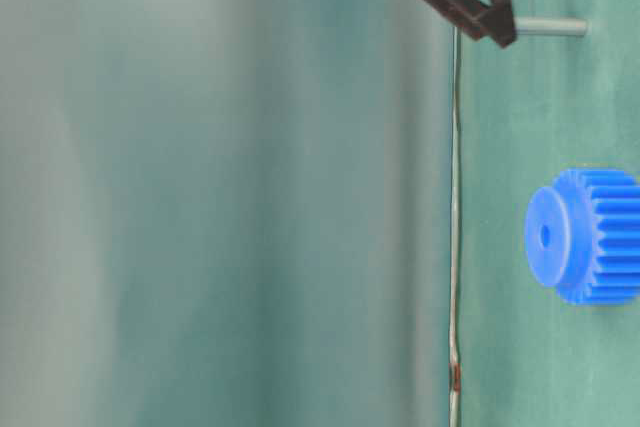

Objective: Insert the shaft placed at a random location into the center hole of the medium gear at another random location.
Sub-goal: 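Move the right gripper left over the silver shaft and lower it, then close the right gripper on the silver shaft and lift it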

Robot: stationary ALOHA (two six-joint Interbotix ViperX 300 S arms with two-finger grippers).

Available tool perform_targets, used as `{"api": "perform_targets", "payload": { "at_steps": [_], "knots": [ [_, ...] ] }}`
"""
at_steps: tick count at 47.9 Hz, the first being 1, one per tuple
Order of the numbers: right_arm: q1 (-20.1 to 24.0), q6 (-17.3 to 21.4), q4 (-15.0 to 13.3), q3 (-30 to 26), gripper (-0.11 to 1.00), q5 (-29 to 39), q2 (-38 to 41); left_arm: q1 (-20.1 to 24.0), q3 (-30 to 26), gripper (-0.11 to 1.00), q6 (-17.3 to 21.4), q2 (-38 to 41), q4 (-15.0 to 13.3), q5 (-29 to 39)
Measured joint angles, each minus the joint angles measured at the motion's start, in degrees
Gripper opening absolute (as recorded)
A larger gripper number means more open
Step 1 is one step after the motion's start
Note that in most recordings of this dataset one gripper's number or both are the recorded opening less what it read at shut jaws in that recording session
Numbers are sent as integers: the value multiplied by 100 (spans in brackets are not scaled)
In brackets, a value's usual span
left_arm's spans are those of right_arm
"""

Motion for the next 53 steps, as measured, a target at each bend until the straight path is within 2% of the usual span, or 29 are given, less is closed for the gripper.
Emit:
{"api": "perform_targets", "payload": {
  "at_steps": [11, 18, 21, 28, 30, 53],
  "knots": [
    [0, 0, 26, -9, 75, -18, 123, 0, 0, 0, 0, 0, 0, 0],
    [-9, 0, 35, -9, 65, -26, 132, 0, 0, 0, 0, 0, 0, 0],
    [-9, 9, 26, 0, 54, -26, 123, 0, 0, 0, -9, 0, 0, 0],
    [-9, 0, 26, 9, 18, -26, 132, 0, 0, 0, -9, 0, 0, 0],
    [-9, 0, 35, 9, 13, -26, 132, 0, 0, 0, -9, 0, 0, 0],
    [-9, 0, 26, 9, 13, -18, 132, 0, 0, 0, -9, 0, 0, 0]
  ]
}}
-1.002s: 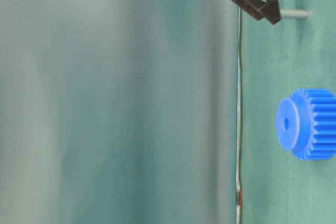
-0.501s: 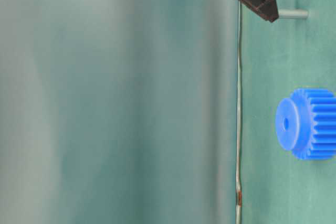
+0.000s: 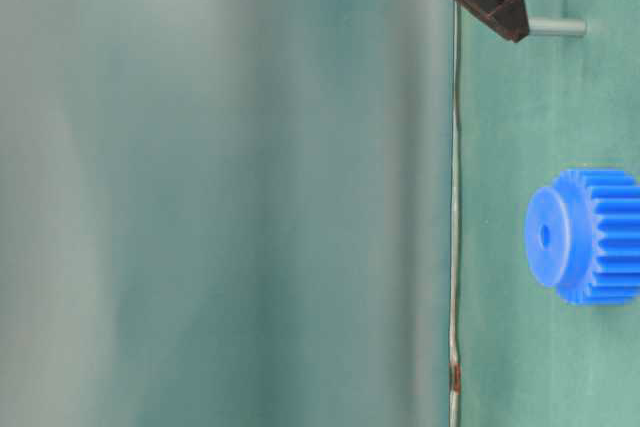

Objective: Insert the shaft placed at a random location into the center hole of the medium gear at another random location.
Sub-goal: 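Close the right gripper on the silver shaft and lift it, then carry the shaft left with the right gripper over the blue gear's hole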

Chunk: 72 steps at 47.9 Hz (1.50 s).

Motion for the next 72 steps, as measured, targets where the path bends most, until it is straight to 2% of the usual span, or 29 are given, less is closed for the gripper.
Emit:
{"api": "perform_targets", "payload": {
  "at_steps": [8, 26, 37, 57, 72],
  "knots": [
    [0, 0, 0, -35, 13, 220, -123, 0, 0, 0, 0, 0, 0, 0],
    [79, 0, 0, -316, 13, 1266, -914, 0, 0, 0, 0, 0, 0, 0],
    [141, 0, 0, -492, 13, 1529, -1116, 0, 0, 0, 0, 0, 0, 0],
    [316, 9, 9, -721, 13, 1538, -958, 0, 0, 0, 0, 0, 0, 0],
    [773, 9, 0, -1731, 13, 1564, -123, 0, 0, 0, 0, 0, 0, 0]
  ]
}}
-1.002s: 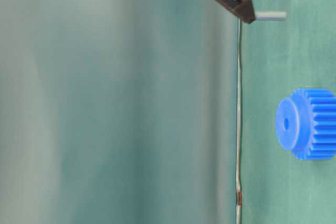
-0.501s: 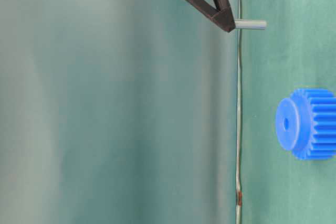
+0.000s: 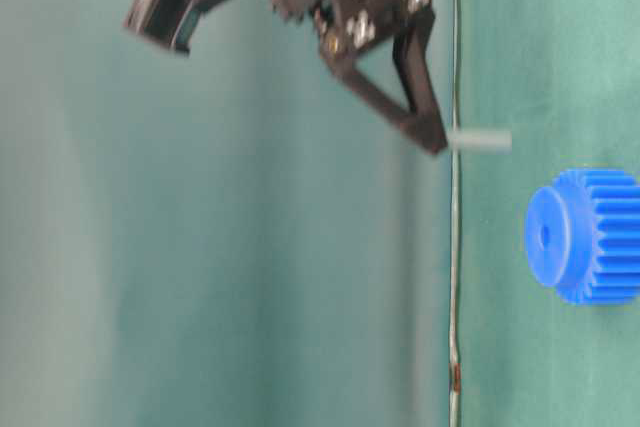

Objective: Insert the shaft placed at a random location into the center hole of the medium gear at another random location.
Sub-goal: 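Carry the shaft left with the right gripper over the blue gear's hole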

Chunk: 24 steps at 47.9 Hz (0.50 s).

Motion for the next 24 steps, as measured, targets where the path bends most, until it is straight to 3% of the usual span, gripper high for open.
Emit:
{"api": "perform_targets", "payload": {
  "at_steps": [11, 24],
  "knots": [
    [105, 0, -9, -545, 13, 114, 396, 0, 0, 0, 0, 0, 0, 0],
    [123, -9, -18, -809, 13, 114, 677, 0, 0, 0, 0, 0, 0, 0]
  ]
}}
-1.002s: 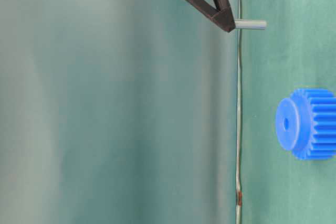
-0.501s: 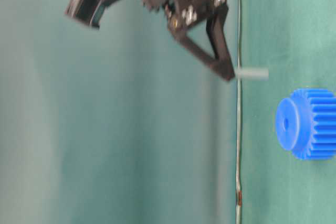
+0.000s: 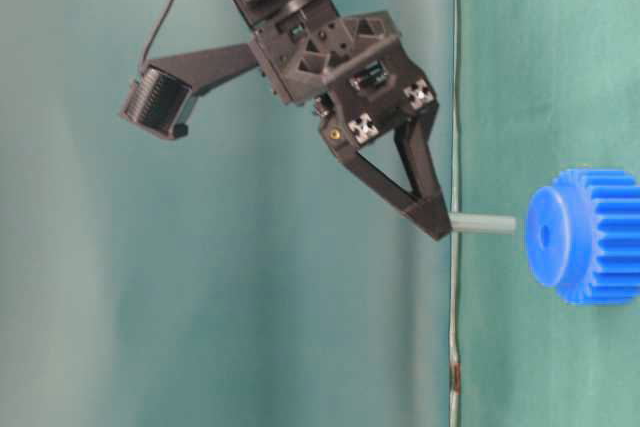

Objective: Insert the shaft placed at a random location into the center hole of the medium gear at another random location.
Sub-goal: 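Carry the shaft left with the right gripper over the blue gear's hole, then lower the shaft into the gear's center hole with the right gripper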

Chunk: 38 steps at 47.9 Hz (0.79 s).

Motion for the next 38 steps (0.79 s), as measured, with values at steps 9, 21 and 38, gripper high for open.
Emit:
{"api": "perform_targets", "payload": {
  "at_steps": [9, 21, 38],
  "knots": [
    [18, 9, 0, -53, 13, 9, 105, 0, 0, 0, 0, 0, 0, 0],
    [18, 0, -9, -53, 13, -9, 149, 0, 0, 0, 0, 0, 0, 0],
    [18, 9, 0, -79, 13, -202, 369, 0, 0, 0, 0, 0, 0, 0]
  ]
}}
